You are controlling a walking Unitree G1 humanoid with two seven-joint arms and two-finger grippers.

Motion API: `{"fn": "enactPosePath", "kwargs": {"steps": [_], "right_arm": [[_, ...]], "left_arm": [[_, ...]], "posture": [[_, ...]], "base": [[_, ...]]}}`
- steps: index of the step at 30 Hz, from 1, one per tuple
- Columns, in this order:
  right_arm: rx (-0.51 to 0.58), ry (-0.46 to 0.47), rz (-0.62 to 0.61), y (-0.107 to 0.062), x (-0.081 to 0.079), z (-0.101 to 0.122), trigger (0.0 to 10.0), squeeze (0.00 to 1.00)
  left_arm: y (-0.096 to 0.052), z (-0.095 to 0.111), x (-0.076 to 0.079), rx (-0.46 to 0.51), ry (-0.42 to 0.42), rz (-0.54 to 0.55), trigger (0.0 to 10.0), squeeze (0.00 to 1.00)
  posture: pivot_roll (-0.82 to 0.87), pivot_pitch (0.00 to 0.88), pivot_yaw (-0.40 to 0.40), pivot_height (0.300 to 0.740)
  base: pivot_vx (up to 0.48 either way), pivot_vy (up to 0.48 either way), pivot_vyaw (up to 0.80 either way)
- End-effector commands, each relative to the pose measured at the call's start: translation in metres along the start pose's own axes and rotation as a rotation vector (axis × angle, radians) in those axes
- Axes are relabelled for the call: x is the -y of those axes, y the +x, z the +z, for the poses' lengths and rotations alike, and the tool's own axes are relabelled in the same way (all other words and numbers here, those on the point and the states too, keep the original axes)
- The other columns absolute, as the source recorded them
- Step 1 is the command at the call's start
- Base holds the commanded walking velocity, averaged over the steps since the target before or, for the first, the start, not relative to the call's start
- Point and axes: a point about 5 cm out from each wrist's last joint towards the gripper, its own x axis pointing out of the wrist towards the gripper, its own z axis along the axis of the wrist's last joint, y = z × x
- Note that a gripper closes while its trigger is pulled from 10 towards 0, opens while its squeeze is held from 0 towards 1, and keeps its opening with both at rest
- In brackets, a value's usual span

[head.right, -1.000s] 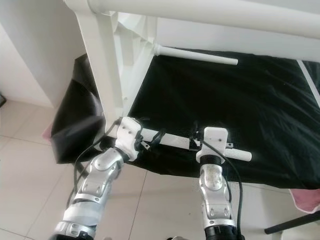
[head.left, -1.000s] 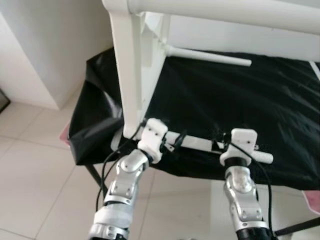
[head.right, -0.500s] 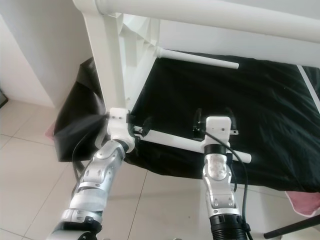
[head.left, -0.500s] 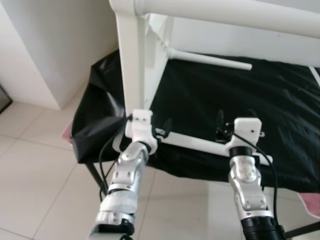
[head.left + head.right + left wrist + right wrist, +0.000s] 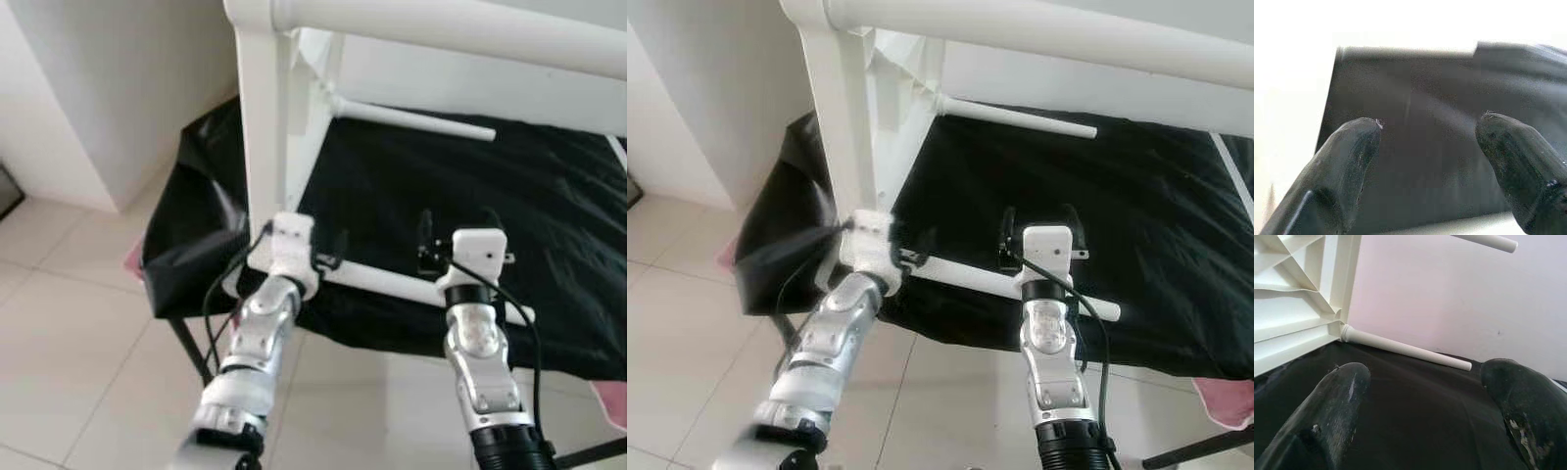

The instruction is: Building children table

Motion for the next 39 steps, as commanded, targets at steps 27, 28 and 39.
{"fn": "enactPosePath", "kwargs": {"steps": [27, 28, 39], "right_arm": [[0.182, -0.079, 0.040, -0.009, -0.001, 0.037, 10.0, 0.00], [0.182, -0.079, 0.040, -0.009, -0.001, 0.037, 10.0, 0.00], [0.480, -0.382, 0.083, -0.008, -0.015, 0.077, 10.0, 0.00]], "left_arm": [[0.000, -0.007, 0.027, 0.064, 0.023, -0.135, 10.0, 0.00], [0.000, -0.007, 0.027, 0.064, 0.023, -0.135, 10.0, 0.00], [-0.007, -0.016, 0.024, 0.031, 0.061, -0.149, 10.0, 0.00]], "posture": [[0.04, 0.010, -0.031, 0.740], [0.04, 0.010, -0.031, 0.740], [0.03, 0.010, -0.021, 0.740]], "base": [[0.000, 0.000, 0.00], [0.000, 0.000, 0.00], [0.000, 0.000, 0.00]]}}
